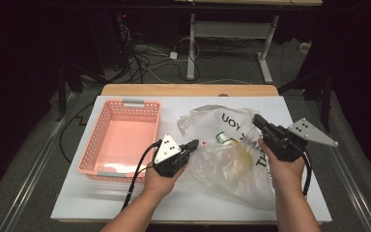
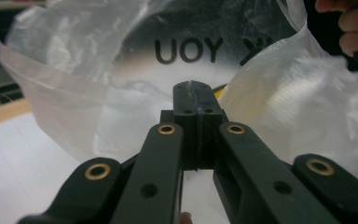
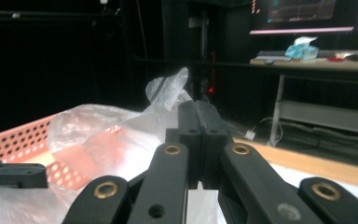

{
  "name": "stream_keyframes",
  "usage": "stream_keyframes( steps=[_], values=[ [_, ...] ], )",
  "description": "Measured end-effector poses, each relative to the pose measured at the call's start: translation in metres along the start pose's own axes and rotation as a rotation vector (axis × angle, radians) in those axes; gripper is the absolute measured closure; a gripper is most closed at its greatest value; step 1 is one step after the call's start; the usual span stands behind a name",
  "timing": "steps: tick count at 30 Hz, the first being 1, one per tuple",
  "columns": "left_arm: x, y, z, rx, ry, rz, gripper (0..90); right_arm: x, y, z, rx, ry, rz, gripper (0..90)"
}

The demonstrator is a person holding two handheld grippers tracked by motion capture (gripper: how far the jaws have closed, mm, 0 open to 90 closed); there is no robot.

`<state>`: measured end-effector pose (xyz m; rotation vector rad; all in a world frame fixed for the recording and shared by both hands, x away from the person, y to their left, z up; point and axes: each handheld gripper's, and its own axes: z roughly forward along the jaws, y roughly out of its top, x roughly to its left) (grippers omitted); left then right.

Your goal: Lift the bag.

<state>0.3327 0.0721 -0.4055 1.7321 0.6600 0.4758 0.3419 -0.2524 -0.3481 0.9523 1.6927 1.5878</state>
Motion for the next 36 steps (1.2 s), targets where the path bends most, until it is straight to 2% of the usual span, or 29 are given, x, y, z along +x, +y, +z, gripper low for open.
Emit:
stream_keyframes(
  steps=[5,10,13,21,26,30,34,36],
  values=[
    [0.006,0.02,-0.001,-0.065,0.014,0.011,89.0,-0.005,0.016,0.005,-0.043,-0.024,0.002,90.0],
    [0.007,0.039,-0.001,-0.105,0.022,0.051,89.0,-0.012,0.034,0.008,-0.085,-0.051,0.004,90.0],
    [0.008,0.052,-0.003,-0.137,0.029,0.059,89.0,-0.017,0.045,0.008,-0.112,-0.07,0.001,90.0],
    [0.006,0.089,-0.003,-0.224,0.04,0.09,89.0,-0.026,0.073,0.015,-0.171,-0.122,-0.009,90.0],
    [-0.001,0.11,-0.003,-0.262,0.053,0.148,89.0,-0.032,0.089,0.014,-0.211,-0.145,-0.018,90.0],
    [0.0,0.121,-0.006,-0.308,0.064,0.152,89.0,-0.034,0.101,0.009,-0.25,-0.159,-0.031,90.0],
    [0.002,0.125,-0.009,-0.351,0.08,0.152,89.0,-0.037,0.109,0.003,-0.282,-0.171,-0.037,90.0],
    [0.004,0.125,-0.01,-0.354,0.072,0.141,89.0,-0.04,0.109,0.002,-0.283,-0.176,-0.041,90.0]
  ],
)
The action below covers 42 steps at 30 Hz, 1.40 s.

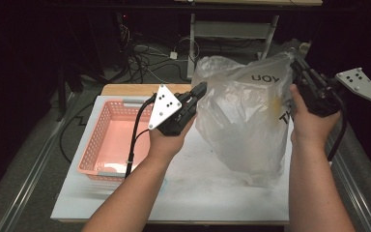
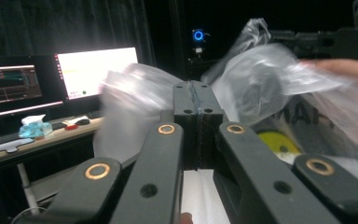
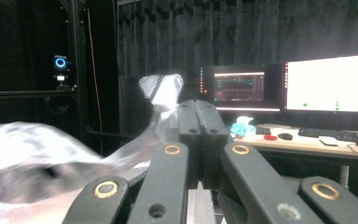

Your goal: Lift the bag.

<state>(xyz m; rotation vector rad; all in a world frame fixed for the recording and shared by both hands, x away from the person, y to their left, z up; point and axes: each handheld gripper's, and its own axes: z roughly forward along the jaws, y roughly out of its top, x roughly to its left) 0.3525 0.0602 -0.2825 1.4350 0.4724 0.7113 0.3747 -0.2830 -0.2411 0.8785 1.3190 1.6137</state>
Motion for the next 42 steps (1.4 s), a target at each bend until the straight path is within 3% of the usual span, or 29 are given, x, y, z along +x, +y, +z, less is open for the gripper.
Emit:
stream_keyframes(
  steps=[3,7,9,12,16,20,22,24,26,28,31,34,36,38,42],
  values=[
    [0.002,-0.006,0.001,0.026,-0.003,-0.006,88.9,-0.003,-0.007,-0.001,0.02,-0.003,0.005,90.0],
    [0.007,-0.018,-0.001,0.062,-0.002,-0.048,88.1,-0.006,-0.027,-0.002,0.073,-0.007,0.003,90.0],
    [0.009,-0.022,-0.004,0.09,-0.011,-0.061,80.0,-0.009,-0.037,-0.004,0.094,-0.015,0.012,90.0],
    [0.009,-0.03,-0.013,0.14,-0.01,-0.04,69.8,-0.014,-0.049,-0.007,0.129,-0.027,0.014,90.0],
    [0.009,-0.045,-0.028,0.214,-0.011,-0.05,56.6,-0.02,-0.063,-0.013,0.173,-0.038,0.013,90.0],
    [0.005,-0.063,-0.041,0.287,-0.034,-0.096,49.4,-0.025,-0.073,-0.018,0.203,-0.054,0.012,90.0],
    [0.001,-0.071,-0.045,0.309,-0.029,-0.096,48.4,-0.027,-0.076,-0.021,0.215,-0.059,0.011,90.0],
    [-0.001,-0.079,-0.051,0.324,-0.035,-0.123,45.3,-0.029,-0.078,-0.025,0.219,-0.066,0.012,90.0],
    [-0.007,-0.085,-0.054,0.357,-0.044,-0.103,43.0,-0.031,-0.079,-0.028,0.222,-0.072,0.01,90.0],
    [-0.01,-0.09,-0.058,0.354,-0.04,-0.107,42.0,-0.033,-0.079,-0.032,0.226,-0.069,0.008,90.0],
    [-0.006,-0.086,-0.07,0.31,-0.02,-0.18,38.0,-0.033,-0.074,-0.038,0.214,-0.067,-0.002,90.0],
    [-0.01,-0.075,-0.086,0.286,-0.015,-0.167,34.5,-0.033,-0.068,-0.042,0.209,-0.065,-0.013,90.0],
    [-0.015,-0.072,-0.096,0.295,-0.026,-0.152,33.3,-0.033,-0.063,-0.045,0.199,-0.064,-0.021,90.0],
    [-0.019,-0.074,-0.103,0.306,-0.012,-0.135,29.8,-0.032,-0.06,-0.047,0.191,-0.061,-0.027,90.0],
    [-0.021,-0.091,-0.099,0.358,-0.013,-0.171,24.1,-0.027,-0.057,-0.051,0.184,-0.047,-0.035,90.0]
  ],
)
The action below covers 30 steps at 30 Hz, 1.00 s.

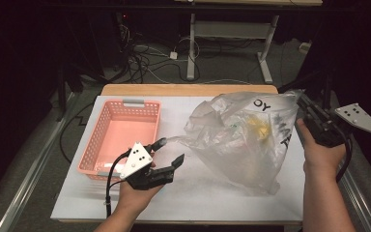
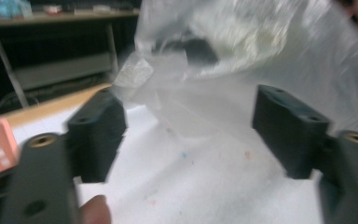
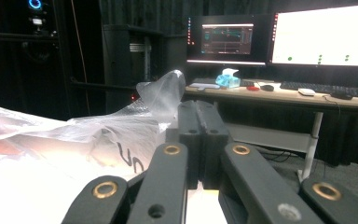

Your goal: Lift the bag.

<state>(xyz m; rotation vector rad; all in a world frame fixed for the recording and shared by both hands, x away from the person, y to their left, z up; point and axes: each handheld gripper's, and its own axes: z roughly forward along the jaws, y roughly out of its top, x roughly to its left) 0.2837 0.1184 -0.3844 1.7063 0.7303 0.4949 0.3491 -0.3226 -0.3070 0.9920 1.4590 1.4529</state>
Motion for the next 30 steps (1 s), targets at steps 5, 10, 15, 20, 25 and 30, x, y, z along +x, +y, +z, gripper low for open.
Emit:
stream_keyframes(
  steps=[5,10,15,20,25,30],
  values=[
    [-0.007,-0.015,0.021,0.101,-0.042,0.005,14.7,0.005,0.0,-0.01,0.012,0.042,-0.001,76.6],
    [-0.011,-0.021,0.036,0.157,-0.061,0.02,6.2,0.01,-0.004,-0.021,0.043,0.082,-0.012,61.4],
    [-0.012,-0.026,0.04,0.163,-0.071,0.017,0.2,0.016,-0.02,-0.032,0.09,0.106,-0.02,50.2],
    [-0.014,-0.034,0.039,0.154,-0.076,0.032,0.0,0.02,-0.039,-0.038,0.129,0.116,-0.015,39.6],
    [-0.015,-0.044,0.042,0.18,-0.081,0.037,0.0,0.021,-0.059,-0.041,0.171,0.11,0.014,27.3],
    [-0.017,-0.047,0.044,0.169,-0.079,0.025,0.0,0.018,-0.075,-0.046,0.197,0.086,0.031,15.6]
  ],
)
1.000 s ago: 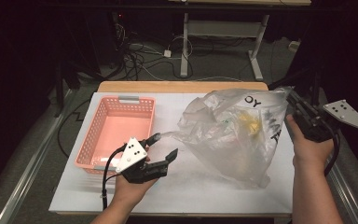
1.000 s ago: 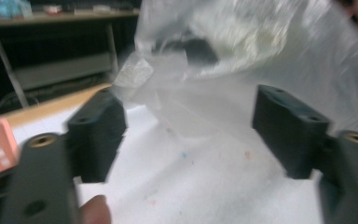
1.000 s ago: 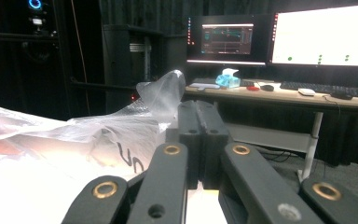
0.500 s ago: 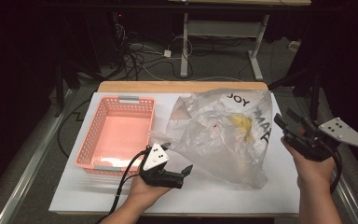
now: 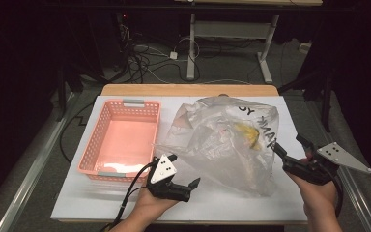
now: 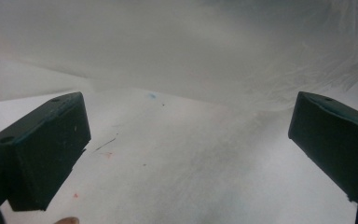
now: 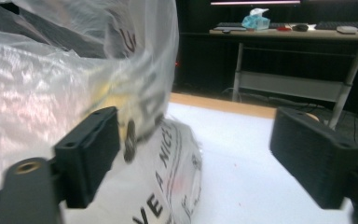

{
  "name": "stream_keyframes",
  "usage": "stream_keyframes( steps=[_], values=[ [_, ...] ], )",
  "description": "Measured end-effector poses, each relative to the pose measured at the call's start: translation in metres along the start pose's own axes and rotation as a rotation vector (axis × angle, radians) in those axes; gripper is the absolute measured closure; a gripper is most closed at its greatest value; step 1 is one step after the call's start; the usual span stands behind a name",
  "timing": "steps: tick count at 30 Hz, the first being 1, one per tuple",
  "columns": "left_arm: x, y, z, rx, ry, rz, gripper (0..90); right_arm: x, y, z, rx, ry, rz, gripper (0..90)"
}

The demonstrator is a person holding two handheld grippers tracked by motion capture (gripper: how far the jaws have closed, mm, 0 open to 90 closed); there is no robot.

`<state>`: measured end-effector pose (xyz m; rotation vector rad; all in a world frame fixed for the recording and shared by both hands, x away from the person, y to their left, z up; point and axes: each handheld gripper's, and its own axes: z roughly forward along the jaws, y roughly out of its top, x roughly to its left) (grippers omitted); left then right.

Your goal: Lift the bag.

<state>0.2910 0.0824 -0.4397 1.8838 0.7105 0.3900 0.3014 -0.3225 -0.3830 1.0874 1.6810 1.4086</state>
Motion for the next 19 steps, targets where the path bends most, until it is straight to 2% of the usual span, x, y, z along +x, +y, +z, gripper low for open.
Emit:
stream_keyframes(
  steps=[6,8,13,19],
  values=[
    [-0.001,0.0,-0.002,-0.03,0.008,0.003,0.0,-0.001,-0.011,-0.005,-0.006,-0.011,0.008,0.2],
    [-0.001,-0.002,-0.001,-0.035,0.006,-0.007,0.0,-0.001,-0.015,-0.007,-0.002,-0.011,0.012,0.1],
    [-0.002,-0.005,0.001,-0.022,0.007,-0.005,0.0,-0.002,-0.029,-0.007,0.037,-0.011,0.009,0.1],
    [-0.003,-0.006,0.001,-0.019,0.007,-0.005,0.0,-0.002,-0.033,-0.005,0.05,-0.01,0.005,0.1]
  ],
)
